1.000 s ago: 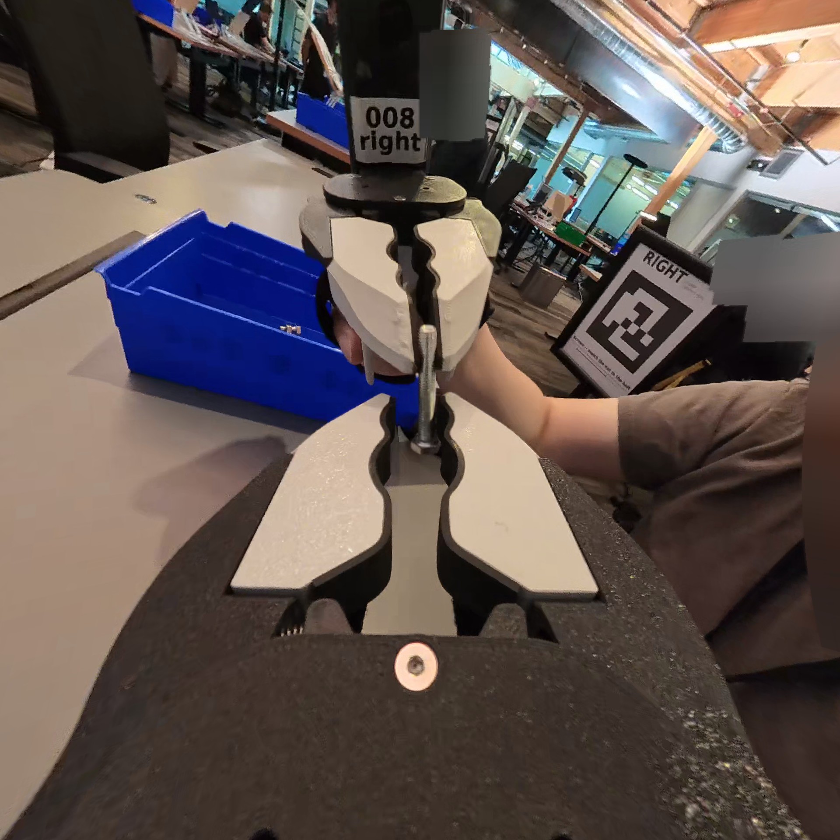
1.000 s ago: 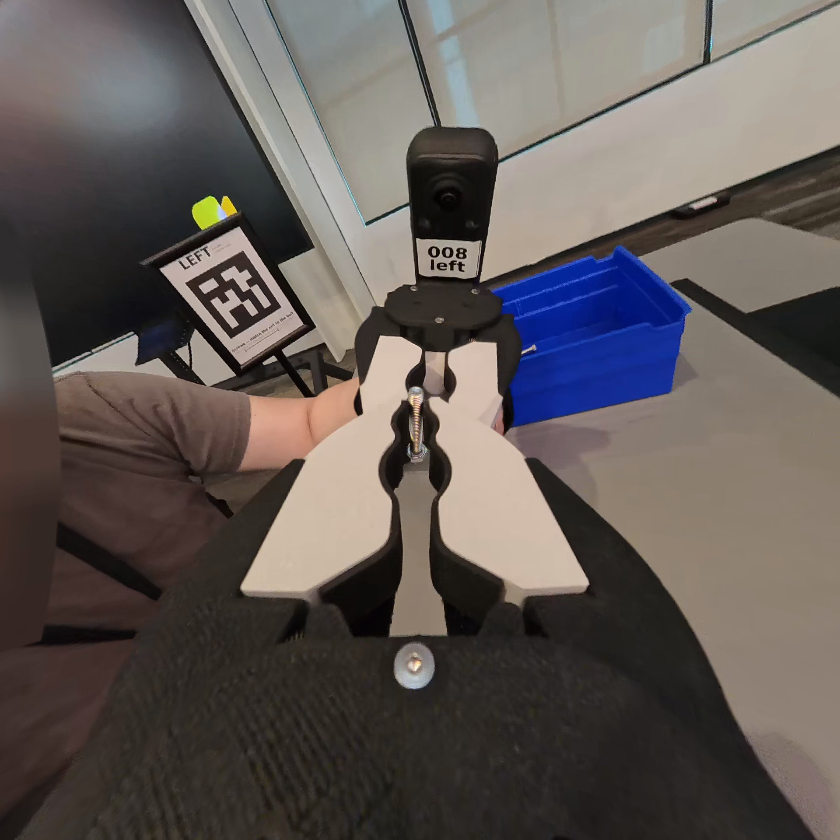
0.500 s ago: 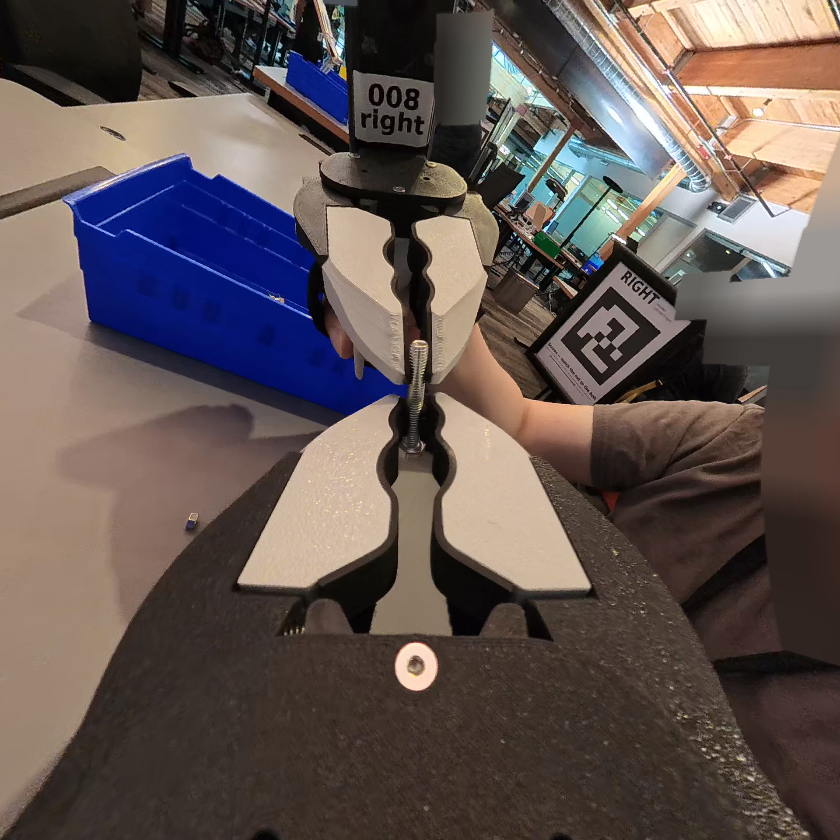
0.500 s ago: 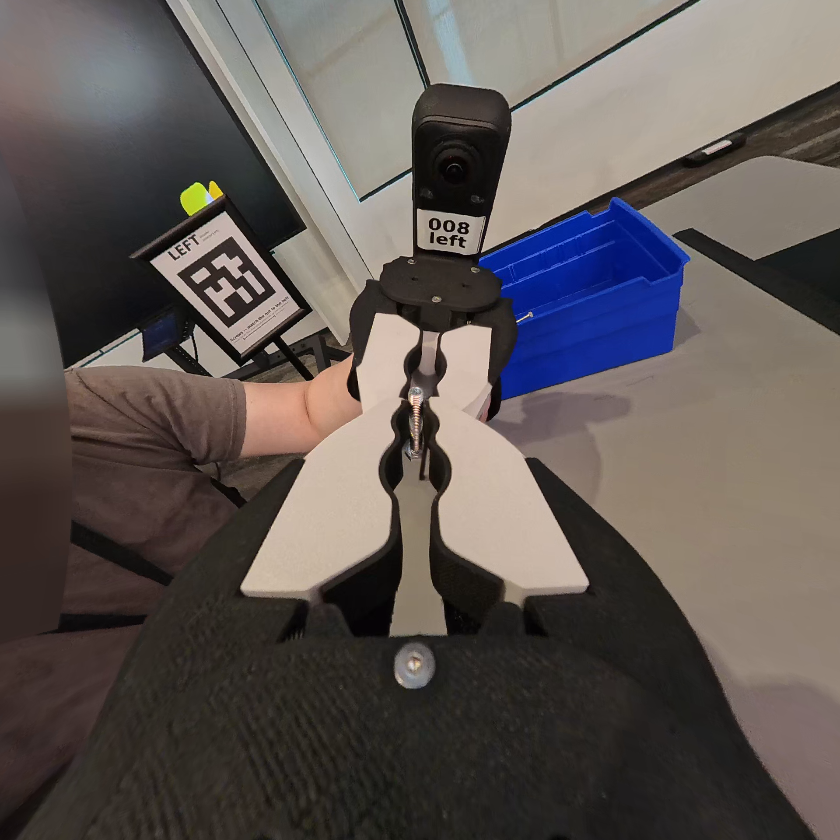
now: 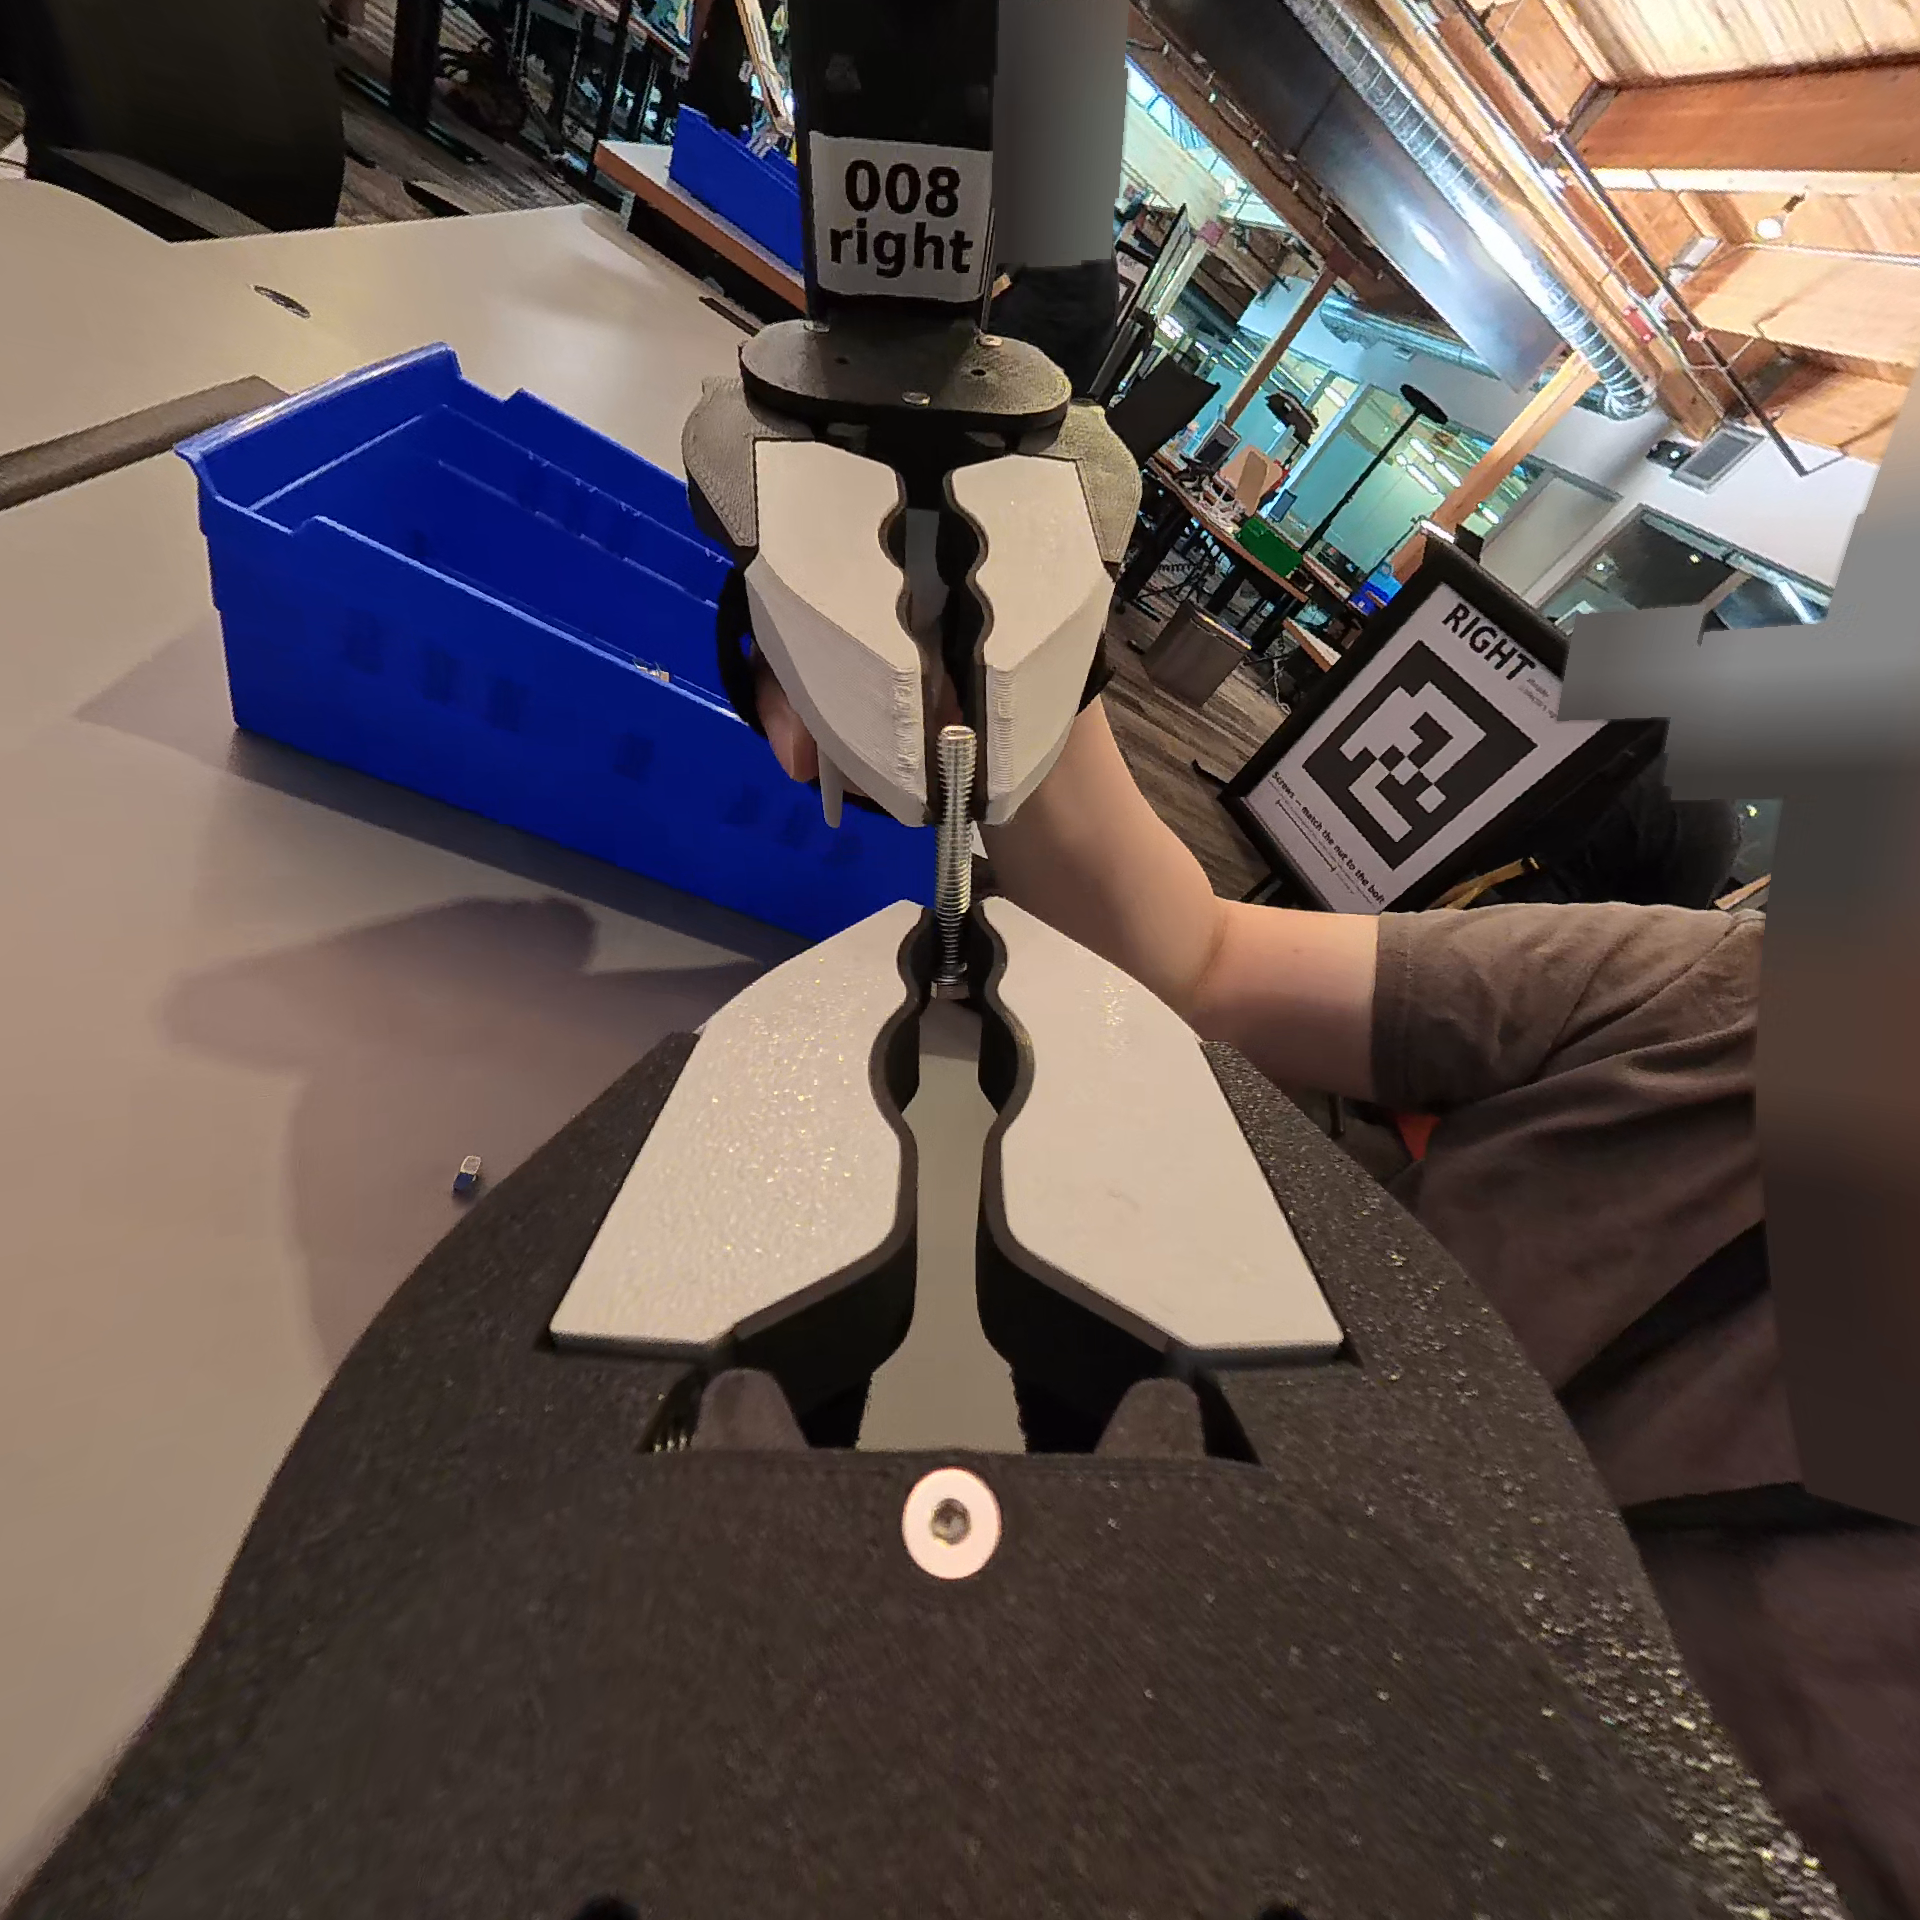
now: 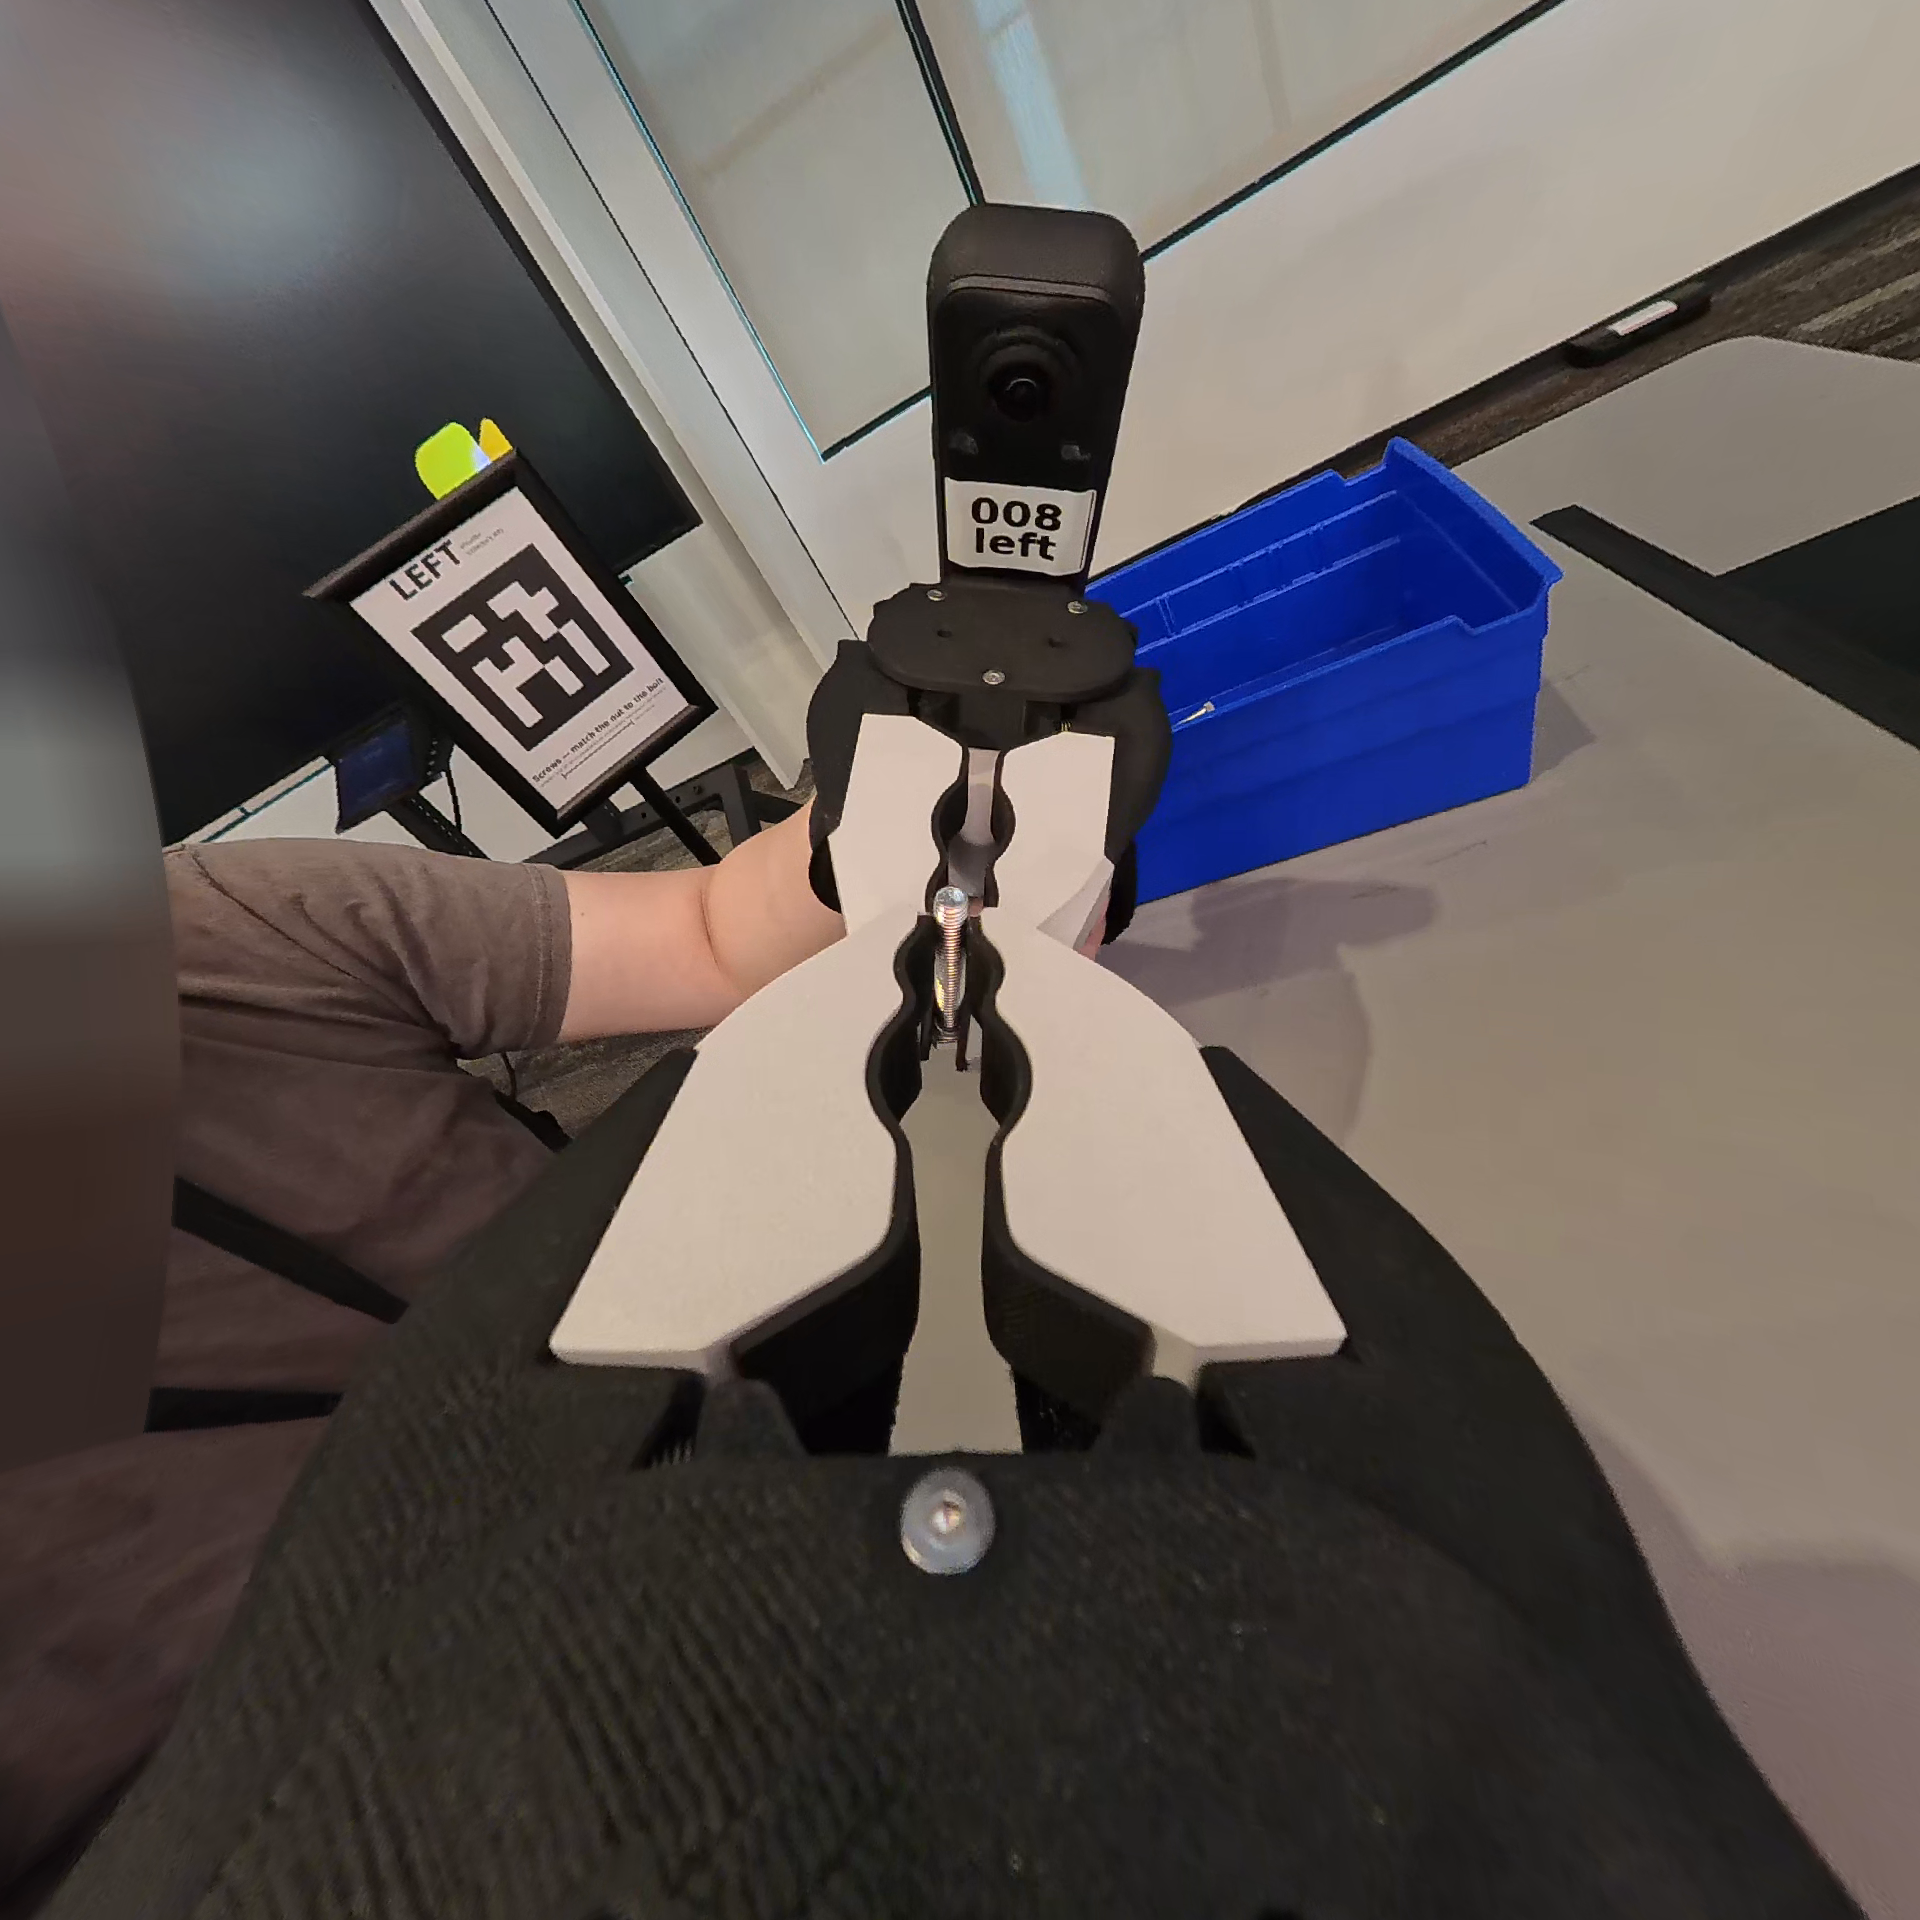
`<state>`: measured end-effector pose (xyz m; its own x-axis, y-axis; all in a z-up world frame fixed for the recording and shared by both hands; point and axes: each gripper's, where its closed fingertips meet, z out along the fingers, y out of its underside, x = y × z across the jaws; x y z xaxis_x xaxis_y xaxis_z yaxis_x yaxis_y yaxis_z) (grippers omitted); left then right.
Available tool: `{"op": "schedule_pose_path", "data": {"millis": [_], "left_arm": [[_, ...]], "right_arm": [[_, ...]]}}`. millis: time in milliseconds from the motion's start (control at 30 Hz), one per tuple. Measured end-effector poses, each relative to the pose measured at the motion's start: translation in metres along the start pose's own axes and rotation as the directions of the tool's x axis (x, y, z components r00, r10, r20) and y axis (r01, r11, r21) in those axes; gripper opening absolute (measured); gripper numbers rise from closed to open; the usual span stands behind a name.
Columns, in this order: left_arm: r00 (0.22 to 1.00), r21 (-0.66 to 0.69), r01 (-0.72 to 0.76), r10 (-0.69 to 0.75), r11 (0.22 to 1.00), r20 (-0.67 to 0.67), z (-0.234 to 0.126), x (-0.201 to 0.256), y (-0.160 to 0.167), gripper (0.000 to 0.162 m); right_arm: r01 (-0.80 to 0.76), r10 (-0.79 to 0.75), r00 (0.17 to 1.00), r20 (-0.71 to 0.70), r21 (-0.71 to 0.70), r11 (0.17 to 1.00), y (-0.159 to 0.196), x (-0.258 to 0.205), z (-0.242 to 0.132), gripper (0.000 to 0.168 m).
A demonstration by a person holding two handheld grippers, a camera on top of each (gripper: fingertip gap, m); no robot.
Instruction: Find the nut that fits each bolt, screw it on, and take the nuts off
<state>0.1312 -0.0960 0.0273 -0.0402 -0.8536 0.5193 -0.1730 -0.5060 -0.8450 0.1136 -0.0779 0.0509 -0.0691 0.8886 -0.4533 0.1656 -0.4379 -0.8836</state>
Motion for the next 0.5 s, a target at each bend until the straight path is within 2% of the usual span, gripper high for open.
{"op": "schedule_pose_path", "data": {"millis": [400,500], "left_arm": [[1.0,0.015,0.002,-0.002,1.0,0.001,-0.001,0.0,-0.001,0.005],[1.0,0.021,-0.009,0.009,1.0,0.021,-0.003,-0.002,-0.002,0.005]], "right_arm": [[0.03,-0.03,1.0,-0.005,0.019,0.999,-0.002,0.0,0.002,0.007],[0.048,-0.046,0.999,-0.021,0.084,0.995,-0.014,-0.001,-0.001,0.028]]}}
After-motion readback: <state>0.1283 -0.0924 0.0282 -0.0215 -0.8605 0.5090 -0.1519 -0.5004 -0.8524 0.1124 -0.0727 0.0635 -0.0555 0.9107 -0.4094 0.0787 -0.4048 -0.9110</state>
